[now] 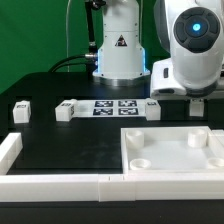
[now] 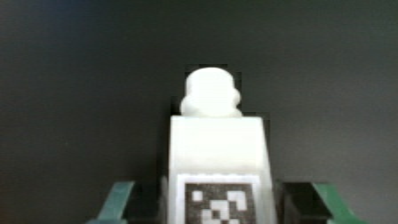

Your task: Assemble one leg

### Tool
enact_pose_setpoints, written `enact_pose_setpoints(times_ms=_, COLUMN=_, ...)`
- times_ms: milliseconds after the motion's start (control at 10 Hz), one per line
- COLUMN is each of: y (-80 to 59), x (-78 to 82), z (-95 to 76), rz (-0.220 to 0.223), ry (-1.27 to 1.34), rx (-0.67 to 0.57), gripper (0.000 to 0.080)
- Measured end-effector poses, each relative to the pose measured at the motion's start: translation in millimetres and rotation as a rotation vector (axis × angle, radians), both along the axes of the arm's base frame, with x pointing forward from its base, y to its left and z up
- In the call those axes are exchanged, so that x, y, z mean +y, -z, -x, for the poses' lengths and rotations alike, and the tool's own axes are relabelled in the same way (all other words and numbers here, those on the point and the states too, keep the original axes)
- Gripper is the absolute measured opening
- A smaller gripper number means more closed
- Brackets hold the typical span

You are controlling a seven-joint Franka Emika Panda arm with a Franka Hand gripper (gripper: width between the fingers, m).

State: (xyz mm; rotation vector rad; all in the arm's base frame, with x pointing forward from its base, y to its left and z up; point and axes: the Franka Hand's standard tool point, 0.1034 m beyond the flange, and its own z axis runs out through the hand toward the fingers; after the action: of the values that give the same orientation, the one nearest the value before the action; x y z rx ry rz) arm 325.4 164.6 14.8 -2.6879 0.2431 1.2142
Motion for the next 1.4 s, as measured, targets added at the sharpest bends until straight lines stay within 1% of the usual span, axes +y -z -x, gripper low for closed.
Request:
enact_pose_setpoints(times_ms=100, y=-3.0, x=-1.4, z=-0.1, rz=-0.007, ry=-0.005, rx=0.006, gripper=0.0285)
enact_pose_setpoints(times_ms=200, y=-16.3, x=-7.2, z=-3.5, rz=-0.016, ry=-0.010, rx=0.016, gripper=0.0285)
enact_pose_setpoints(times_ms=400, y=-54.0, x=-13.9, z=-16.9, rz=-0.027, ry=-0.020, rx=0.025, gripper=0.0287)
enact_pose_setpoints(times_ms=500, y=-64.4, x=-15.9, z=-24.0, rz=-0.025, ry=-0.019, rx=0.005, gripper=0.0287)
enact_pose_setpoints(times_ms=600, y=-68.0, x=-16.4, z=-28.3, rz=-0.021, ry=-0.018, rx=-0.024, gripper=0.0287)
enact_pose_setpoints(times_ms=700, y=-65.6, x=-16.0, z=-26.0, rz=-0.022, ry=-0.019, rx=-0.017, gripper=0.0287)
enact_pose_setpoints(times_ms=800, y=-61.4, x=-15.4, z=-31.4, rz=-0.013, ry=-0.010, rx=-0.064, gripper=0.0287)
enact_pose_setpoints(times_ms=900, y=-60.1, x=-15.8, z=-39.4, rz=0.014, ry=0.000, rx=-0.200, gripper=0.0287)
enact_pose_setpoints(times_ms=1000, y=-61.7, x=-18.4, z=-37.7, rz=0.038, ry=0.000, rx=-0.302, gripper=0.0287)
enact_pose_setpoints(times_ms=1100, y=-63.4, x=-23.9, z=-41.9, rz=0.048, ry=-0.017, rx=-0.379, gripper=0.0287)
enact_pose_setpoints(times_ms=1200, y=-71.6, x=-27.4, z=-53.5, rz=0.052, ry=-0.022, rx=-0.440, gripper=0.0287)
enact_pose_setpoints(times_ms=1300, y=-78.3, x=-30.3, z=-66.6, rz=0.068, ry=-0.025, rx=-0.547, gripper=0.0287)
enact_pose_setpoints(times_ms=1400, y=-85.9, x=-35.0, z=-74.8, rz=0.086, ry=-0.022, rx=-0.661, gripper=0.0287)
